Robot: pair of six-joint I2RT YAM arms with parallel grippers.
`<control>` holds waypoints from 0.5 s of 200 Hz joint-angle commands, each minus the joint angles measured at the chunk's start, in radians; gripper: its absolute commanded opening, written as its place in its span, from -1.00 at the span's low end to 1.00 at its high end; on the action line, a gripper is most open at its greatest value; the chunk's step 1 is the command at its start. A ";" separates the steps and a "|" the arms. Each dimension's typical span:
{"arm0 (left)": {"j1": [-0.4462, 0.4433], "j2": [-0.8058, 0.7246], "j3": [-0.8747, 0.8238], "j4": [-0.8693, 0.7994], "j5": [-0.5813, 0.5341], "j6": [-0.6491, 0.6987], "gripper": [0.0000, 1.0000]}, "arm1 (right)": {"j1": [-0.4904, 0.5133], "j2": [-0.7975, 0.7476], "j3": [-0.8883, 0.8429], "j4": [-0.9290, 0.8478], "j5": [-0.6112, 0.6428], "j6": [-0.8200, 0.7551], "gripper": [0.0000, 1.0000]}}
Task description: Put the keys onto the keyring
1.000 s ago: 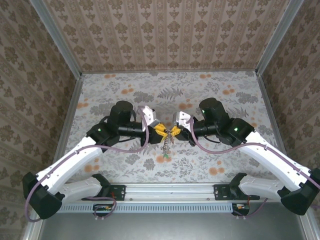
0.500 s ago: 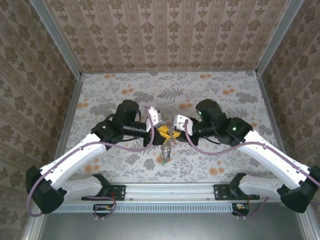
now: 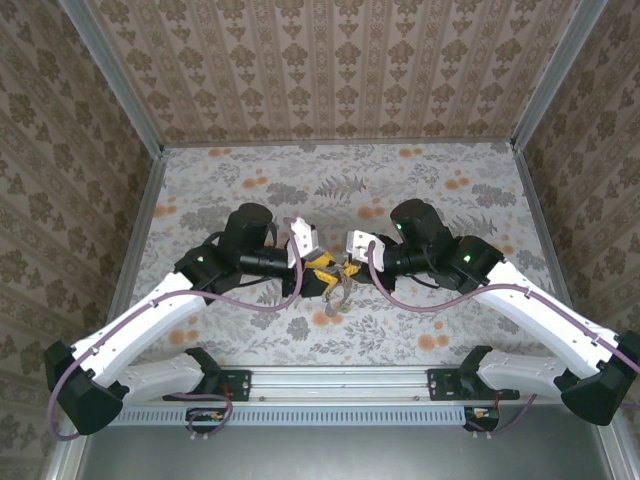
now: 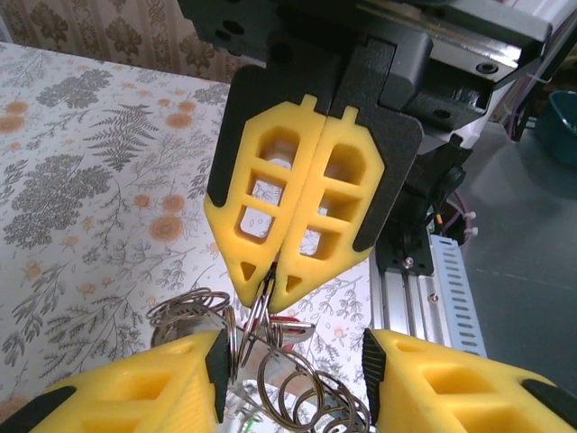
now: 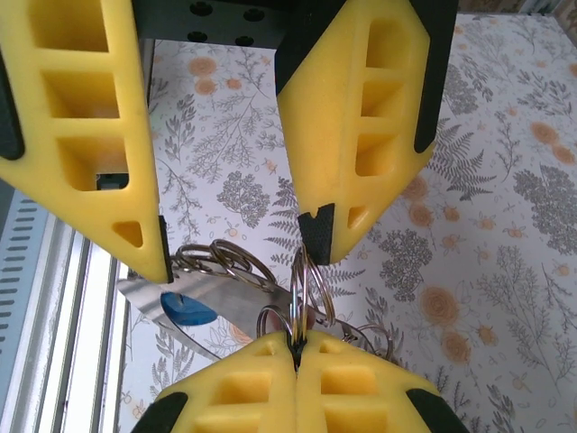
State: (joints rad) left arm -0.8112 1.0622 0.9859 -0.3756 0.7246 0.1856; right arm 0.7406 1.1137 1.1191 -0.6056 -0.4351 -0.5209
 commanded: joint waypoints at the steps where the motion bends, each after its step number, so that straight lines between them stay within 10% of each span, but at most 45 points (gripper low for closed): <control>1: -0.004 -0.022 0.018 -0.043 -0.041 0.056 -0.09 | 0.006 -0.009 -0.009 0.038 0.012 -0.013 -1.00; 100: 0.000 0.013 0.073 -0.100 -0.088 0.110 -0.23 | 0.008 -0.011 -0.024 0.030 -0.016 -0.032 -1.00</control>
State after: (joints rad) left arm -0.8112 1.0542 1.0115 -0.4648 0.6125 0.2695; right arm 0.7406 1.1137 1.1030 -0.6029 -0.4252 -0.5259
